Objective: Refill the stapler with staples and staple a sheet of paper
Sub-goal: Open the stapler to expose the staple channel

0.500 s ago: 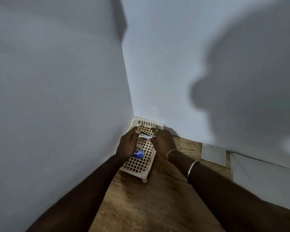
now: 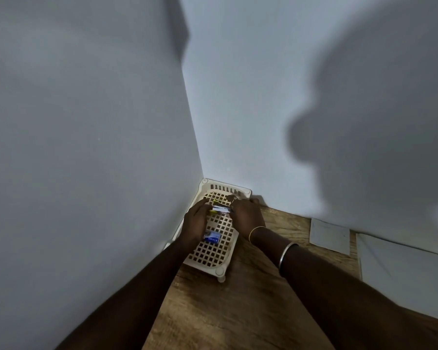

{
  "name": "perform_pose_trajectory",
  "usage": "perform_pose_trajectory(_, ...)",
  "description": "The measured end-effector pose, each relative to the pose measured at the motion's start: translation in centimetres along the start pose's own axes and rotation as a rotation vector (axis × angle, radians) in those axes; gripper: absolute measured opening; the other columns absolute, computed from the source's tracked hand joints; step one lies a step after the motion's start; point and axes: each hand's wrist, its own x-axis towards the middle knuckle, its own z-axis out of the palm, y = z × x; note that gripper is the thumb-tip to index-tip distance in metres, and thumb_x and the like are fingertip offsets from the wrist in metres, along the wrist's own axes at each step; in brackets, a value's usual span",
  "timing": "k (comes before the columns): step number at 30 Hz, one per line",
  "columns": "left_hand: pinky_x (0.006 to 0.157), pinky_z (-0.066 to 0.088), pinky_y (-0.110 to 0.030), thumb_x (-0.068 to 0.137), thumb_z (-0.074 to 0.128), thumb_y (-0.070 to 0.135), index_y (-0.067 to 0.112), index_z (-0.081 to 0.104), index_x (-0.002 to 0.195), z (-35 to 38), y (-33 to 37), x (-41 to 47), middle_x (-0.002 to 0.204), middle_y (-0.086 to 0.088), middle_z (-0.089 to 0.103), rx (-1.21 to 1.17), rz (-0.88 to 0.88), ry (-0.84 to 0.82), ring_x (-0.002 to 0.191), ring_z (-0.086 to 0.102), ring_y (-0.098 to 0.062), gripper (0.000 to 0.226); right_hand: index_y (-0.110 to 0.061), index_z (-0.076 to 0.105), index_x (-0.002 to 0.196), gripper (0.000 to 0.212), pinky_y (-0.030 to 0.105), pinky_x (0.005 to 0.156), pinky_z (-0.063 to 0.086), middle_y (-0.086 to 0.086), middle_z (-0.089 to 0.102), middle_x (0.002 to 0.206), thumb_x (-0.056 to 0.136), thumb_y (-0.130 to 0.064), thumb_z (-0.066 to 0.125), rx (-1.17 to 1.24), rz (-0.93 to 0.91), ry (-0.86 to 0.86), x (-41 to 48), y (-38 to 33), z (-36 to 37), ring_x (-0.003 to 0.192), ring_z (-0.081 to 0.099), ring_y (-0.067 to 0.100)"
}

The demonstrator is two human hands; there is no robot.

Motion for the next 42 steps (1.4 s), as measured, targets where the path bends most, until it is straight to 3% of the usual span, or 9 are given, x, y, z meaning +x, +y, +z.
perform_pose_trajectory(7,0.099,0.056,-0.05,0.105,0.051,0.013,0.015,0.066,0.127,-0.2,2.4,-2.0,0.12,-0.009,0.073,-0.092,0.119,0.07,0.108,0.071,-0.028,0.026,-0.022,0.067,0.118,0.029,0.038,0.085,0.057,0.004,0.077,0.1,0.089,-0.016,0.071,0.385,-0.011,0.252,-2.4,0.8,-2.6,0.091,0.071,0.024)
perform_pose_trajectory(13,0.1,0.056,-0.048,0.098,0.063,0.002,0.011,0.065,0.131,1.6,5.4,-5.0,0.126,-0.007,0.072,-0.319,0.076,0.127,0.116,0.069,-0.026,0.034,-0.022,0.069,0.1,0.021,0.013,0.076,0.055,-0.006,0.076,0.093,0.084,-0.014,0.081,1.02,0.271,0.268,-5.9,1.2,-8.3,0.088,0.071,0.0)
perform_pose_trajectory(16,0.109,0.049,-0.047,0.096,0.066,0.004,0.004,0.061,0.135,3.9,5.8,-7.6,0.13,-0.016,0.069,-0.46,0.024,0.008,0.123,0.065,-0.03,0.039,-0.011,0.072,0.101,0.016,0.02,0.072,0.056,0.005,0.077,0.092,0.087,-0.008,0.078,1.268,0.316,0.214,-9.3,1.4,-11.2,0.084,0.071,0.011)
perform_pose_trajectory(18,0.109,0.047,-0.046,0.093,0.064,0.009,0.0,0.063,0.13,5.7,6.0,-10.0,0.129,-0.021,0.068,-0.643,-0.028,-0.159,0.122,0.063,-0.032,0.039,-0.003,0.073,0.108,0.018,0.02,0.064,0.05,0.005,0.075,0.085,0.09,-0.007,0.073,1.38,0.331,0.143,-12.1,1.6,-12.5,0.072,0.066,0.008)
perform_pose_trajectory(23,0.085,0.061,-0.031,0.091,0.064,0.013,0.003,0.073,0.113,9.3,4.2,-15.7,0.114,-0.019,0.074,-0.831,-0.128,-0.352,0.099,0.074,-0.022,0.026,-0.002,0.075,0.112,0.034,0.023,0.07,0.053,0.012,0.075,0.098,0.085,-0.023,0.073,1.678,0.382,0.009,-20.1,2.3,-13.4,0.084,0.067,0.014)
perform_pose_trajectory(27,0.087,0.061,-0.037,0.084,0.071,0.017,0.006,0.078,0.104,11.8,2.4,-19.5,0.107,-0.018,0.076,-0.818,-0.182,-0.397,0.093,0.075,-0.024,0.024,-0.007,0.077,0.111,0.033,0.024,0.074,0.055,0.01,0.076,0.097,0.088,-0.029,0.073,1.647,0.425,-0.011,-25.5,3.3,-13.9,0.086,0.068,0.014)
perform_pose_trajectory(33,0.086,0.061,-0.034,0.081,0.074,0.012,0.004,0.078,0.098,14.7,0.7,-23.7,0.099,-0.016,0.076,-0.749,-0.221,-0.371,0.095,0.072,-0.023,0.019,-0.008,0.079,0.106,0.021,0.039,0.092,0.057,0.008,0.08,0.105,0.087,-0.016,0.079,1.231,0.408,0.155,-31.3,4.4,-13.8,0.105,0.073,0.021)
perform_pose_trajectory(36,0.087,0.062,-0.038,0.093,0.064,-0.004,-0.005,0.073,0.104,15.8,0.2,-24.8,0.103,-0.021,0.075,-0.746,-0.262,-0.355,0.097,0.072,-0.028,0.015,-0.015,0.082,0.102,0.019,0.044,0.09,0.057,0.0,0.081,0.096,0.085,-0.021,0.081,1.077,0.474,0.225,-32.9,4.7,-13.3,0.098,0.075,0.02)
perform_pose_trajectory(42,0.08,0.064,-0.034,0.096,0.057,-0.01,-0.009,0.067,0.102,17.3,-0.4,-25.3,0.095,-0.019,0.077,-0.788,-0.309,-0.356,0.091,0.076,-0.027,0.012,-0.008,0.08,0.101,0.015,0.034,0.088,0.061,0.006,0.081,0.098,0.087,-0.007,0.077,1.218,0.497,0.325,-34.3,6.0,-12.4,0.099,0.076,0.021)
